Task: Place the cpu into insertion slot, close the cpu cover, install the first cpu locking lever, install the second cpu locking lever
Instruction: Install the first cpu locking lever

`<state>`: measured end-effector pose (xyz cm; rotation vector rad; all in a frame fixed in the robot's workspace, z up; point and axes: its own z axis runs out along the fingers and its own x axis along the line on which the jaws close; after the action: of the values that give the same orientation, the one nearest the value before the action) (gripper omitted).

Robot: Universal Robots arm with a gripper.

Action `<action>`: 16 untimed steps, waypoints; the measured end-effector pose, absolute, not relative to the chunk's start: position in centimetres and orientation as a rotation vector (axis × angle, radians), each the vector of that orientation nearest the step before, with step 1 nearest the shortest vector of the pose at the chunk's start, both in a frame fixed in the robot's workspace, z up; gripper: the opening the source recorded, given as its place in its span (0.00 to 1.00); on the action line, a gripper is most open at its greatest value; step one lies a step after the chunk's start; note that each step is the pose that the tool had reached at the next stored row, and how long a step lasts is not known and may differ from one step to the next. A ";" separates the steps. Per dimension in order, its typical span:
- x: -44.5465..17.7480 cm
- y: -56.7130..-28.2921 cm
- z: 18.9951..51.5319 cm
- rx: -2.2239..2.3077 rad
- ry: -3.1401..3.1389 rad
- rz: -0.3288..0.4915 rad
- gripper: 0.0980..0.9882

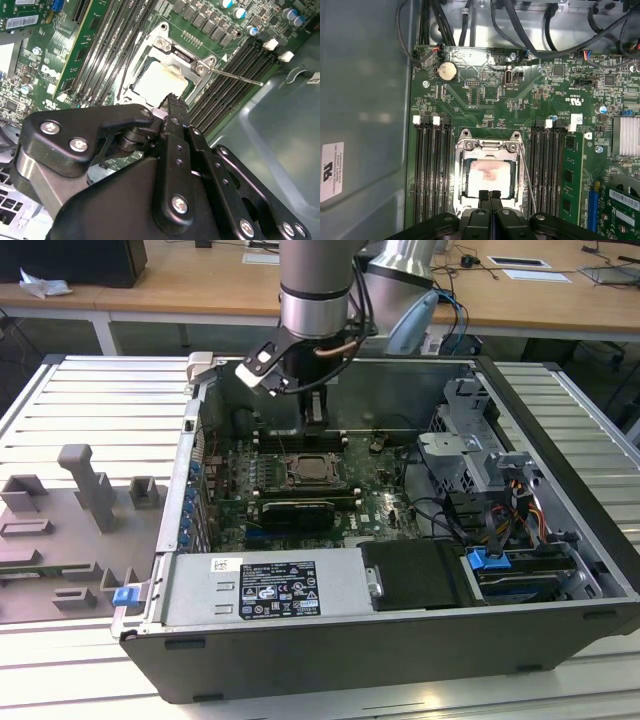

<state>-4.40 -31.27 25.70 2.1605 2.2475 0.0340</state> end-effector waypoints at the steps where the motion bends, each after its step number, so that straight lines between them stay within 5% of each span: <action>1: -4.4 -31.3 25.9 2.161 2.247 0.034 0.01; 7: -4.4 -31.3 30.0 2.160 2.248 0.034 0.01; 16: -4.4 -31.3 30.2 1.960 2.427 0.037 0.01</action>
<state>-4.41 -31.28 30.23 1.9601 2.4268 0.0372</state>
